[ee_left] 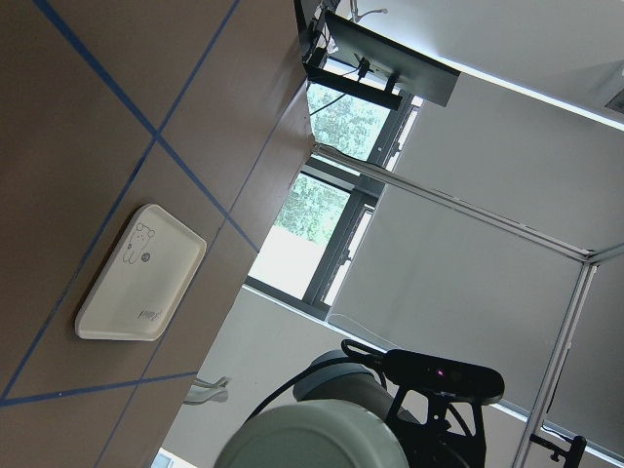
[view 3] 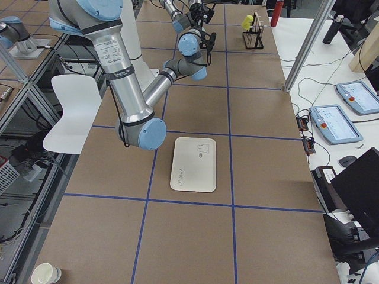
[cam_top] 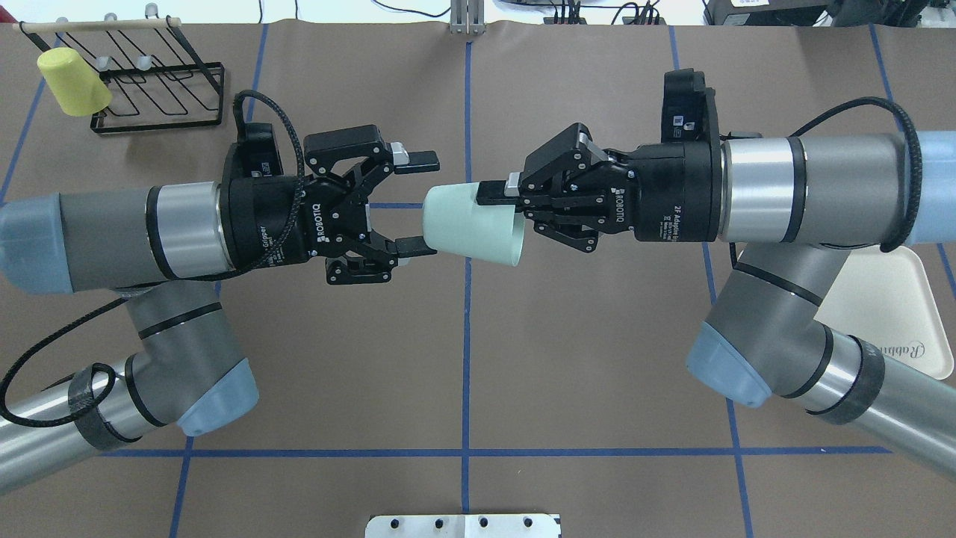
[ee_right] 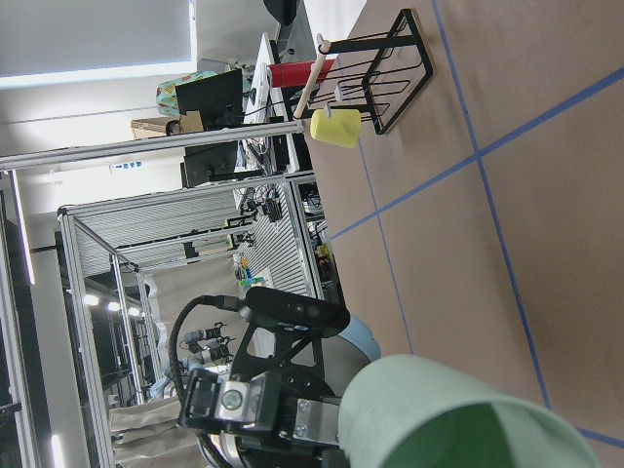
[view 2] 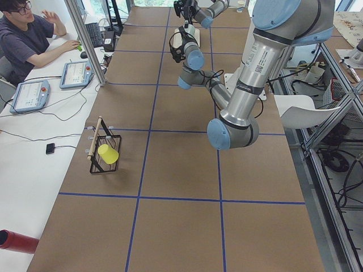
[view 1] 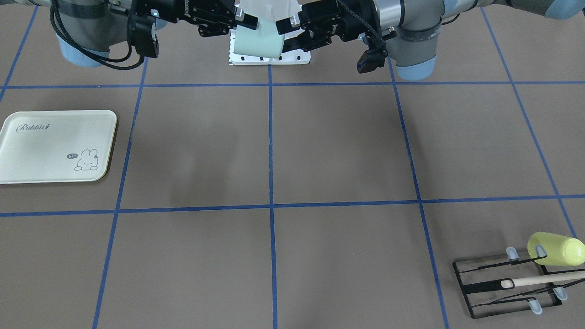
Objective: Left arm grabs green cup and hands to right arm on tray
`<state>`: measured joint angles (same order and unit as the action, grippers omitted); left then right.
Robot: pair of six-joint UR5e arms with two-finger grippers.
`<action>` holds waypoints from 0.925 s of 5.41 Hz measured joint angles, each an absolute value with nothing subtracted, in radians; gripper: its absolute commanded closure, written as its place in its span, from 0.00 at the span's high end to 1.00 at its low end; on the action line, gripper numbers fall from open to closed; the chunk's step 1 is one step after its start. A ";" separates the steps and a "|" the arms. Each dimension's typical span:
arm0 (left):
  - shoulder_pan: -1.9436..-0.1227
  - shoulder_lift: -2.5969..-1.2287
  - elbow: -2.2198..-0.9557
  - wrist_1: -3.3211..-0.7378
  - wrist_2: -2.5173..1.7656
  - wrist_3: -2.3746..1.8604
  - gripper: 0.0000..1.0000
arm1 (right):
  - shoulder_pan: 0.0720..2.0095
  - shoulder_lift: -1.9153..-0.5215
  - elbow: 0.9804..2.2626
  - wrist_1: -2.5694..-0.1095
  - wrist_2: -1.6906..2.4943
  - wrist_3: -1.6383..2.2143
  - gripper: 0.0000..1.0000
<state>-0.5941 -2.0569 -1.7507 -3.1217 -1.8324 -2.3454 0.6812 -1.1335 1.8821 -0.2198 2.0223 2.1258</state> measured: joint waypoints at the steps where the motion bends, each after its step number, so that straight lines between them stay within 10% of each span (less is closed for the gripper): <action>1: -0.597 -2.052 -1.746 -3.119 -1.834 -2.322 1.00 | 0.695 -1.148 1.879 -0.222 2.029 2.126 0.00; 5: -0.610 -2.008 -1.752 -2.863 -1.912 -1.929 1.00 | 0.819 -1.169 1.870 -0.685 2.096 1.934 0.00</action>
